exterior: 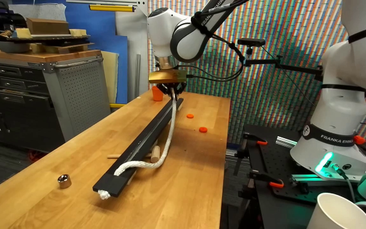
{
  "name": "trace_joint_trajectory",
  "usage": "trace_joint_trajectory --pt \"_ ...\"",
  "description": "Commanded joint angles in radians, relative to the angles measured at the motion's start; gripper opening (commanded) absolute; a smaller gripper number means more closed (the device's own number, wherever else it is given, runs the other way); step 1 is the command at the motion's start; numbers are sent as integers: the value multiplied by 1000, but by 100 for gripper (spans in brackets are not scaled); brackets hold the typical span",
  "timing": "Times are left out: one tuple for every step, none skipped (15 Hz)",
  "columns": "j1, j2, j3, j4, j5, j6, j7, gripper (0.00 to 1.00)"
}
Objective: Put the white rope in the hole on the black object
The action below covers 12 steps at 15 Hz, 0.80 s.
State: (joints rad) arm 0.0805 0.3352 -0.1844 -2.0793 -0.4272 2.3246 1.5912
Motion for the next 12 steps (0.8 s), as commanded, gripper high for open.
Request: trace_joint_trajectory --pt "-29 82 -38 141 7 -51 53 4" --pt "-41 97 -47 171 21 -61 58 4" --pt "-48 112 -56 198 28 -69 67 4" --pt "-57 127 -62 224 37 -81 73 4" --pt "-62 143 -68 247 40 -87 82 4" --pt "-66 157 -70 265 46 -94 88 4" --pt "-67 172 -72 279 43 -93 101 4" --pt "-66 187 -70 287 40 -87 104 4" --pt "-58 199 -70 285 18 -63 107 4" --pt "-51 213 -67 278 7 -46 99 4" --pt "-47 224 -64 275 7 -39 94 4" --pt "-36 235 -66 267 -4 -28 99 4"
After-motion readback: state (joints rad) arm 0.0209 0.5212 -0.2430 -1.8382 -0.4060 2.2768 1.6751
